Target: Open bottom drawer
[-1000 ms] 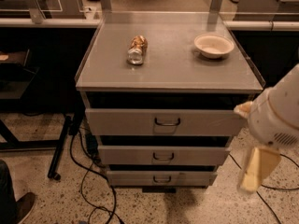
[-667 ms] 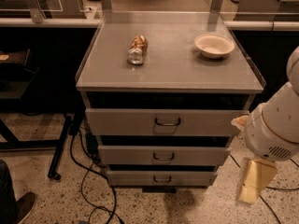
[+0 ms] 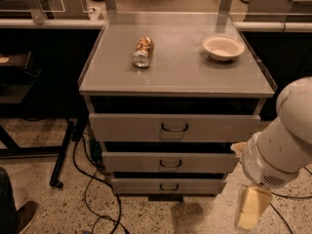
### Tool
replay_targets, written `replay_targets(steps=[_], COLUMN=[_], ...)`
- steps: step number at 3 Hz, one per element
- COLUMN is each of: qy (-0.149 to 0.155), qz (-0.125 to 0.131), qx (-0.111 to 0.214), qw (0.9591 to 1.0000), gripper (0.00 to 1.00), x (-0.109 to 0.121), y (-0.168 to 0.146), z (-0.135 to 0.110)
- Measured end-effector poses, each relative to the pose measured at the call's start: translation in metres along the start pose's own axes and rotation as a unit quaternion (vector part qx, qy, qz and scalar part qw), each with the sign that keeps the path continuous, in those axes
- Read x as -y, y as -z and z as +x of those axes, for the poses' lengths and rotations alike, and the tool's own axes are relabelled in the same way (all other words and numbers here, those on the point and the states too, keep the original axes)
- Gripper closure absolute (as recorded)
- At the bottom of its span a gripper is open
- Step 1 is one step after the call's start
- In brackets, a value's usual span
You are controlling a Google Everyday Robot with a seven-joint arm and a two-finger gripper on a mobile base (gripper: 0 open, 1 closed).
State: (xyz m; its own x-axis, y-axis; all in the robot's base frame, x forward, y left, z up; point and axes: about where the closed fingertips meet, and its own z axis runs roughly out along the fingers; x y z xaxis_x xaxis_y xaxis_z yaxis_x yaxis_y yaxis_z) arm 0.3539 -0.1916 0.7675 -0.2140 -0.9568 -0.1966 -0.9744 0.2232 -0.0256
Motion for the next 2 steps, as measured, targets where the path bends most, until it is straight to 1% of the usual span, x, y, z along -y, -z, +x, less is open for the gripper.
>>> replay_targets(steps=[1, 2], qy=[-0.009, -0.03], qz=[-0.023, -0.043], qx=[0.001, 0.002], qw=[0.9997, 0.9986], gripper=[0.0, 0.0], x=[-0.005, -0.003], y=[-0.054, -0.098], z=[0.011, 0.019])
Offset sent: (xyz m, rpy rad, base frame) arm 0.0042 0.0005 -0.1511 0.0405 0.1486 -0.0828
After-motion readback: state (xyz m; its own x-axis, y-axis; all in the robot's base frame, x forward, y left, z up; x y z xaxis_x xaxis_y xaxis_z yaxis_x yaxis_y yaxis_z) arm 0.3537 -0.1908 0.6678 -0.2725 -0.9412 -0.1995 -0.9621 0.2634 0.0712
